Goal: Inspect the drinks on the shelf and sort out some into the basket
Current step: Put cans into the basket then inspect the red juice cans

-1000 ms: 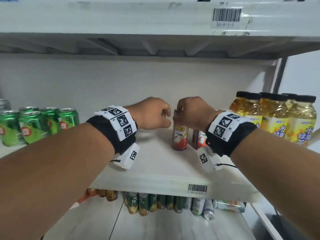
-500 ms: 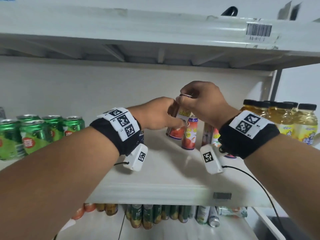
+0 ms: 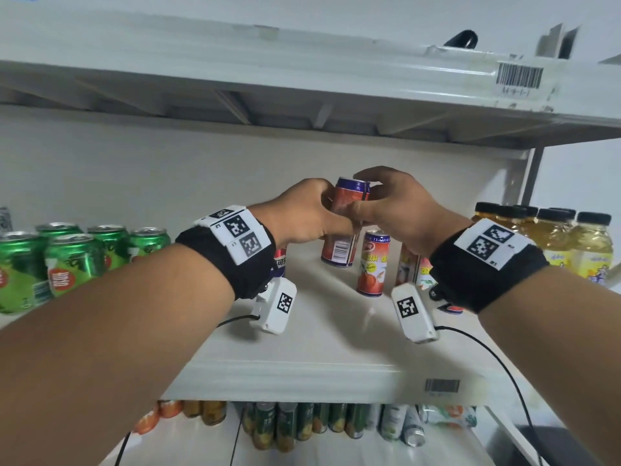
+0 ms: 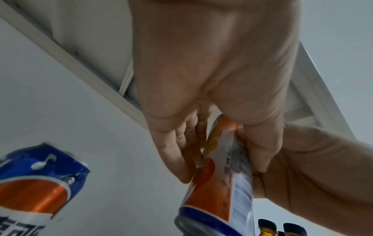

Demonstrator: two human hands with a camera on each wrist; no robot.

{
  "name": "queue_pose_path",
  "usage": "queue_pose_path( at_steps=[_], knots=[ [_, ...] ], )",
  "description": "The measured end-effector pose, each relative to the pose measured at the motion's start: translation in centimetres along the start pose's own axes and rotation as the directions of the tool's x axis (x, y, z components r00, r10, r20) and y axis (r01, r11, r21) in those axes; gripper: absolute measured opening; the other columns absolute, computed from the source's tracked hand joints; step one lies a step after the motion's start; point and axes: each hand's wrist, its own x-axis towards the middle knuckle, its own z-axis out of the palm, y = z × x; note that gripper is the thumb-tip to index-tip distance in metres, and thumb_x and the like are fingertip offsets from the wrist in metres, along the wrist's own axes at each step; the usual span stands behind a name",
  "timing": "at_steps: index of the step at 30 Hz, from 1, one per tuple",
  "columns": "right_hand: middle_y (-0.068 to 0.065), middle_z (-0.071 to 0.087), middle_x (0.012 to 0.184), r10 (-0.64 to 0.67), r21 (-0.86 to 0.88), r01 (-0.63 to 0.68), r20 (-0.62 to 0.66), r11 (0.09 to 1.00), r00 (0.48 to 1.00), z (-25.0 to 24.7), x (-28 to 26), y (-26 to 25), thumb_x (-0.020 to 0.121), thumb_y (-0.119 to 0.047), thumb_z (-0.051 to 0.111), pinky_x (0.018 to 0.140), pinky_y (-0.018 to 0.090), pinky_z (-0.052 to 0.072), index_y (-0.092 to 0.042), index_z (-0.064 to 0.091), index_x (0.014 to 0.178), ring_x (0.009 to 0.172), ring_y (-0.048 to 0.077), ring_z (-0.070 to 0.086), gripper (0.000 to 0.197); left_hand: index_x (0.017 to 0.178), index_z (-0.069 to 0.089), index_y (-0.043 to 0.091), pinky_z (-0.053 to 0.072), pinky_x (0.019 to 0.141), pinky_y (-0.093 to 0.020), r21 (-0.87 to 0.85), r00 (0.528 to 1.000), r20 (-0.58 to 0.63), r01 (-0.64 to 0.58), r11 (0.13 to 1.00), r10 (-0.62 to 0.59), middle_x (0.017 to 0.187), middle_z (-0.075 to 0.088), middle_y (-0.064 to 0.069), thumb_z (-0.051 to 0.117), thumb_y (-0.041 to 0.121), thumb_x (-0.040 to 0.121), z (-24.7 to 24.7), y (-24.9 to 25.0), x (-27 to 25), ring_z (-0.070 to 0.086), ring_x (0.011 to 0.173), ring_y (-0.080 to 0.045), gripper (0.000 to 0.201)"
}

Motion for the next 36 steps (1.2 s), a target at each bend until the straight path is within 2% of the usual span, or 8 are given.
queue_pose_path(
  at_steps=[3, 7, 12, 15, 19, 26, 31, 36],
  knots=[
    [0.007, 0.079, 0.103, 0.001, 0.006, -0.001, 0.012, 1.000, 1.000, -0.1, 0.1, 0.6, 0.086, -0.026, 0.086, 0.084, 0.043, 0.066, -0.012, 0.063, 0.131, 0.085, 0.023, 0.079, 0.053, 0.123, 0.065, 0.015, 0.066, 0.090, -0.044, 0.021, 1.000, -0.015, -0.016, 1.000, 0.016, 0.113, 0.075, -0.003, 0.095, 0.017, 0.078, 0.2, 0.1, 0.4, 0.076, 0.104, -0.025, 0.054],
    [-0.001, 0.077, 0.095, -0.073, -0.165, 0.067, -0.030, 0.984, 0.997, -0.9, 0.8, 1.3, 0.094, -0.037, 0.067, 0.086, 0.047, 0.063, -0.019, 0.076, 0.104, 0.089, 0.022, 0.075, 0.022, 0.109, 0.066, 0.017, 0.068, 0.083, -0.042, 0.163, 1.000, -0.014, 0.025, 0.986, -0.023, 0.102, 0.076, -0.003, 0.094, 0.020, 0.073, 1.3, -0.3, 1.3, 0.076, 0.094, -0.021, 0.045],
    [-0.010, 0.071, 0.096, -0.142, -0.532, 0.134, 0.026, 0.836, 0.990, -1.9, 2.2, 3.0, 0.092, -0.031, 0.061, 0.071, 0.023, 0.045, -0.023, 0.076, 0.096, 0.097, 0.017, 0.064, 0.018, 0.105, 0.067, 0.009, 0.069, 0.078, -0.047, 0.288, 0.986, 0.049, 0.137, 0.948, -0.157, 0.097, 0.078, -0.013, 0.088, 0.015, 0.077, 2.9, -2.3, 2.7, 0.079, 0.089, -0.028, 0.035],
    [0.005, 0.071, 0.115, -0.079, -0.752, 0.135, 0.111, 0.645, 0.991, -1.3, 3.4, 5.0, 0.096, -0.034, 0.060, 0.085, 0.032, 0.048, -0.011, 0.075, 0.107, 0.107, 0.026, 0.062, 0.029, 0.100, 0.071, 0.009, 0.069, 0.073, -0.037, 0.353, 0.976, 0.087, 0.157, 0.922, -0.199, 0.093, 0.079, -0.010, 0.087, 0.016, 0.079, 3.5, -3.5, 3.3, 0.080, 0.086, -0.026, 0.028],
    [0.007, 0.065, 0.133, 0.035, -0.746, 0.037, 0.080, 0.665, 0.996, -0.5, 4.4, 7.2, 0.093, -0.035, 0.067, 0.087, 0.027, 0.043, -0.013, 0.068, 0.130, 0.122, 0.027, 0.059, 0.043, 0.094, 0.074, 0.007, 0.068, 0.066, -0.031, 0.392, 0.967, 0.079, 0.194, 0.899, -0.244, 0.087, 0.081, -0.009, 0.087, 0.017, 0.079, 3.9, -4.3, 3.8, 0.081, 0.078, -0.022, 0.022],
    [0.006, 0.066, 0.124, 0.087, -0.819, 0.064, 0.137, 0.570, 0.987, 0.4, 5.5, 7.6, 0.089, -0.032, 0.068, 0.084, 0.031, 0.052, -0.014, 0.070, 0.123, 0.112, 0.027, 0.062, 0.039, 0.102, 0.072, 0.005, 0.069, 0.076, -0.039, 0.405, 0.953, 0.064, 0.245, 0.881, -0.295, 0.093, 0.081, -0.010, 0.088, 0.018, 0.081, 3.5, -4.3, 3.9, 0.082, 0.080, -0.021, 0.029],
    [-0.005, 0.066, 0.107, 0.063, -0.716, 0.030, 0.102, 0.697, 0.993, -0.2, 5.3, 7.3, 0.080, -0.029, 0.077, 0.070, 0.025, 0.046, -0.023, 0.072, 0.105, 0.092, 0.016, 0.060, 0.027, 0.118, 0.068, 0.010, 0.064, 0.090, -0.042, 0.535, 0.980, 0.003, 0.167, 0.828, -0.199, 0.112, 0.073, -0.005, 0.089, 0.033, 0.079, 3.0, -3.2, 3.8, 0.072, 0.102, -0.027, 0.050],
    [-0.002, 0.072, 0.100, -0.056, -0.483, 0.045, -0.009, 0.874, 0.998, -2.4, 4.8, 5.5, 0.079, -0.032, 0.082, 0.058, 0.015, 0.042, -0.023, 0.075, 0.104, 0.077, 0.005, 0.061, 0.028, 0.139, 0.060, 0.018, 0.056, 0.101, -0.035, 0.437, 1.000, -0.012, 0.015, 0.899, -0.011, 0.120, 0.063, 0.006, 0.091, 0.042, 0.079, 3.3, -1.3, 4.1, 0.064, 0.113, -0.018, 0.072]
  ],
)
